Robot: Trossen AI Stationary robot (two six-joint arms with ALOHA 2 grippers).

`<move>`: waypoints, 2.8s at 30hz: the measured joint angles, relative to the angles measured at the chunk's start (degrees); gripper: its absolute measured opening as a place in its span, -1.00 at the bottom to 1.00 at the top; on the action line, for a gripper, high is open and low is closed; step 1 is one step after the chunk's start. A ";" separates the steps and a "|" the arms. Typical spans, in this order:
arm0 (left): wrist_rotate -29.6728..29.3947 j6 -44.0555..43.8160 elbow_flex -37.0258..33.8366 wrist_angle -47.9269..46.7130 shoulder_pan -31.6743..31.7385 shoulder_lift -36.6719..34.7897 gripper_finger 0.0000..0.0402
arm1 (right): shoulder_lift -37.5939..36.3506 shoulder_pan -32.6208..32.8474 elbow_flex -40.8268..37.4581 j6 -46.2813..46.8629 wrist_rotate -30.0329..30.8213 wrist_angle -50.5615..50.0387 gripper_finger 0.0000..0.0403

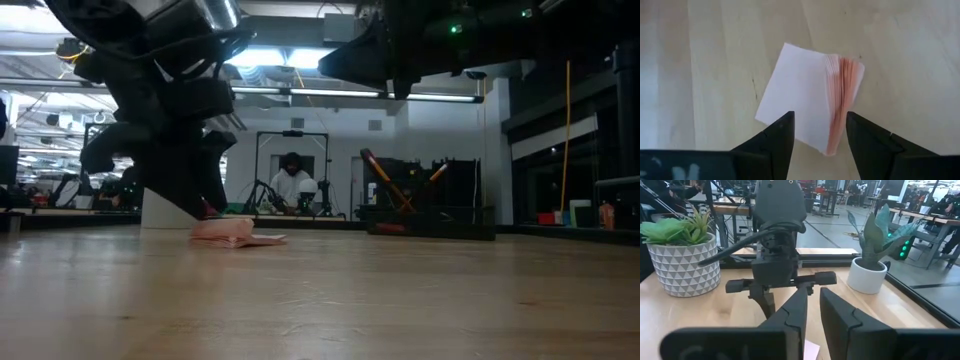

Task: Pick and place office supplies into organizer
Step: Put the pink sticky note into the black desk organizer

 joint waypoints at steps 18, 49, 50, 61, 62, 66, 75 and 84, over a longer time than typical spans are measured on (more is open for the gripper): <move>1.09 0.58 0.00 0.33 0.23 4.93 -0.15 | 0.04 0.00 0.04 0.00 0.01 -0.02 -0.73; 0.69 -1.27 0.02 0.49 0.28 4.96 -0.94 | 0.04 0.00 0.04 0.00 0.01 -0.04 -0.73; 0.70 -1.69 0.02 0.48 0.28 4.96 -0.96 | 0.04 0.00 0.04 0.00 0.01 -0.04 -0.73; 0.74 -2.46 0.02 0.36 0.23 4.55 -0.99 | 0.04 0.00 0.04 0.00 0.01 -0.04 -0.73; 0.71 -2.46 -0.02 0.20 0.25 4.15 -0.99 | 0.04 0.00 0.04 0.00 0.01 -0.04 -0.73; -0.15 -2.17 -0.09 0.20 0.23 1.13 -0.99 | 0.04 0.00 0.04 0.00 0.01 -0.03 -0.73; -3.75 -1.71 -0.09 0.06 -0.45 -7.22 -0.99 | 0.04 0.00 0.04 0.03 0.01 -0.02 -0.73; -10.46 -0.43 -0.09 0.44 -3.51 -9.19 -0.99 | 0.04 0.00 0.04 0.21 0.01 -0.04 -0.72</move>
